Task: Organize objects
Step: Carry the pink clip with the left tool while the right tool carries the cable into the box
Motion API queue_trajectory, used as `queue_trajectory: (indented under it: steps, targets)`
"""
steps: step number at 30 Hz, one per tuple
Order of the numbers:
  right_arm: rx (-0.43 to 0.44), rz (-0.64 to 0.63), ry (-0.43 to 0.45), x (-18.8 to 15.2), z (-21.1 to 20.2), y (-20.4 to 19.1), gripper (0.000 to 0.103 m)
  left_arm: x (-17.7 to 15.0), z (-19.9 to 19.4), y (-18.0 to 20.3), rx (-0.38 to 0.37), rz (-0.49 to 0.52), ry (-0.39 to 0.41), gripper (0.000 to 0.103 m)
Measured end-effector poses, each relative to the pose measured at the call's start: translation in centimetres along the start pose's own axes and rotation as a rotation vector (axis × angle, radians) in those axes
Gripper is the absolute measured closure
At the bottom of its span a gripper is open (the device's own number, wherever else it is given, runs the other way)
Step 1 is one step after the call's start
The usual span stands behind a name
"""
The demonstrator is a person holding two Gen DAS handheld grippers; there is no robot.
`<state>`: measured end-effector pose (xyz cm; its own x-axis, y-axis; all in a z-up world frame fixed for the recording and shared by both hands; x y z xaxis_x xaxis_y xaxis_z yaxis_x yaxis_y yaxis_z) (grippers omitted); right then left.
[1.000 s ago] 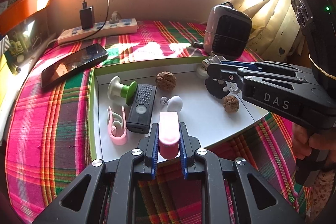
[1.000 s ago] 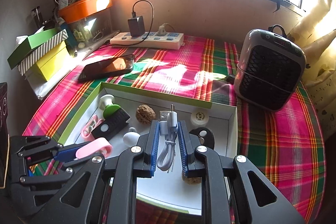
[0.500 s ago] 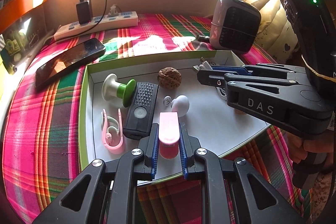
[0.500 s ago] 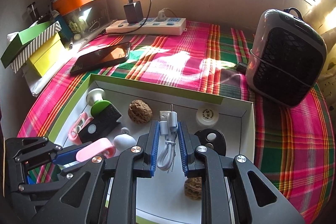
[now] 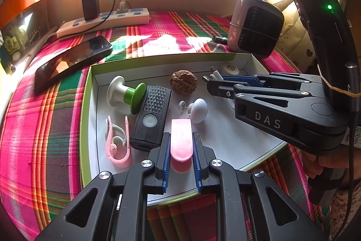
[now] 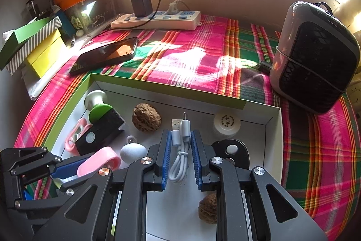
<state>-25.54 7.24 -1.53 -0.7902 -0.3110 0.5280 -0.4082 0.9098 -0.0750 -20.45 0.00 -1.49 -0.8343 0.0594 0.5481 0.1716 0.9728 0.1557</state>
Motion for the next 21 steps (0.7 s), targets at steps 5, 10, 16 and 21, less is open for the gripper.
queue_trajectory:
  steps: [5,10,16,21]
  targets:
    - [0.003,0.002,-0.007,-0.10,0.26,0.06,0.084,0.02,0.04,-0.05,-0.003,-0.003,-0.002,0.086]
    - [0.004,0.005,-0.014,-0.11,0.55,0.14,0.084,0.04,0.16,-0.10,-0.005,-0.006,-0.006,0.086]
    - [-0.002,0.007,-0.019,-0.20,0.61,0.09,0.083,0.07,0.23,-0.25,-0.003,-0.014,-0.010,0.083]
    - [-0.006,0.003,-0.022,-0.18,0.63,0.02,0.083,0.12,0.28,-0.33,-0.001,-0.016,-0.011,0.082]
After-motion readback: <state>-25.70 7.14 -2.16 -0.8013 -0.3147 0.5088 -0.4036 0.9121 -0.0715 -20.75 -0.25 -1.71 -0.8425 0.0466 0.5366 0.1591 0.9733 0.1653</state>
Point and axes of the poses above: each gripper's, at about its wrist camera, not at the fingertips, and z roughly the way its jaws point, y to its right, x to its top, the point moved 5 cm from there along z, roughly the way its jaws point, and after that the axes turned 5 degrees about -y, right-handed, at the moved point
